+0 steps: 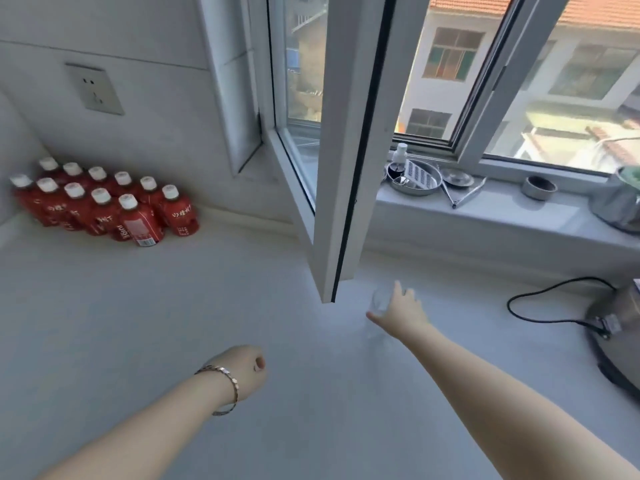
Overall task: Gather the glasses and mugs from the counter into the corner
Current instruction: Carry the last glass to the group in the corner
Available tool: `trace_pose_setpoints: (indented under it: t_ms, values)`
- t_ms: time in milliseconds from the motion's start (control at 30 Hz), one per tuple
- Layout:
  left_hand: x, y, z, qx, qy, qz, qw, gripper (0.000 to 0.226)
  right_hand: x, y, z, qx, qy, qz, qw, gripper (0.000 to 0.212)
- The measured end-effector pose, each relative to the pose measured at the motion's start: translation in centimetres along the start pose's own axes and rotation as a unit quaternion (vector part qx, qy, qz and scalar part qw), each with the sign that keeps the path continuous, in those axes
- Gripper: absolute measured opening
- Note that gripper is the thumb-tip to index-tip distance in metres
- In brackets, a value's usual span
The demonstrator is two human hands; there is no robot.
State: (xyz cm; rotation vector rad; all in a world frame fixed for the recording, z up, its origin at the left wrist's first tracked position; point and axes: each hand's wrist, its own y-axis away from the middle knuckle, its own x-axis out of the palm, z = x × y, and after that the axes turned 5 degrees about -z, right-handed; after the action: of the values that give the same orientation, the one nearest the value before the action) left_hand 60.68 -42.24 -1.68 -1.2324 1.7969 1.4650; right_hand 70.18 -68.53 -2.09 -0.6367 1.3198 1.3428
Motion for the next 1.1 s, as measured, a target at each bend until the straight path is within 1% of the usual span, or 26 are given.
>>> trace_pose_setpoints:
  t_ms: [67,167,233,333,400,467,533,667,800,867,967,1033,1100]
  values:
    - [0.2,0.3,0.2,-0.029,0.021,-0.018,0.999,0.029,0.5,-1.8,-0.2,-0.013,0.008,0.013,1.000,0.091]
    - [0.8,0.7,0.4,-0.078,0.072,-0.038,0.994,0.032,0.3,-3.4,-0.7,-0.058,0.030,0.022,0.998,0.078]
    - [1.3,1.4,0.5,-0.112,0.108,-0.048,0.987,0.032,0.0,-3.4,-1.0,-0.107,0.049,0.035,0.992,0.074]
    - [2.3,2.9,0.7,-0.158,0.150,-0.061,0.974,0.032,-0.1,-2.0,-0.6,-0.209,0.114,0.065,0.969,0.078]
    - [3.3,4.7,1.0,-0.193,0.169,-0.070,0.964,0.034,0.3,-0.1,0.6,-0.282,0.165,0.087,0.941,0.080]
    - [4.2,7.1,1.6,-0.228,0.185,-0.079,0.953,0.035,1.1,2.7,2.3,-0.345,0.192,0.112,0.912,0.081]
    - [5.3,10.1,2.6,-0.263,0.200,-0.089,0.939,0.033,2.1,6.0,4.3,-0.400,0.198,0.136,0.884,0.083]
    - [7.7,18.1,5.3,-0.328,0.229,-0.117,0.909,0.017,4.9,14.3,8.8,-0.503,0.195,0.168,0.825,0.086]
    - [10.6,27.8,8.6,-0.398,0.251,-0.164,0.867,0.017,7.9,24.3,13.1,-0.596,0.204,0.177,0.756,0.082]
    - [12.5,33.1,10.6,-0.430,0.258,-0.179,0.846,0.021,9.4,29.9,14.9,-0.638,0.208,0.174,0.721,0.077]
    - [15.7,41.4,13.5,-0.463,0.264,-0.177,0.827,0.010,11.7,38.6,16.8,-0.687,0.208,0.175,0.673,0.079]
    - [17.9,47.2,15.5,-0.483,0.269,-0.176,0.815,0.024,13.2,44.3,17.7,-0.708,0.208,0.179,0.650,0.083]
    - [20.0,53.1,17.2,-0.502,0.281,-0.169,0.801,0.026,14.9,50.0,18.4,-0.721,0.213,0.188,0.632,0.086]
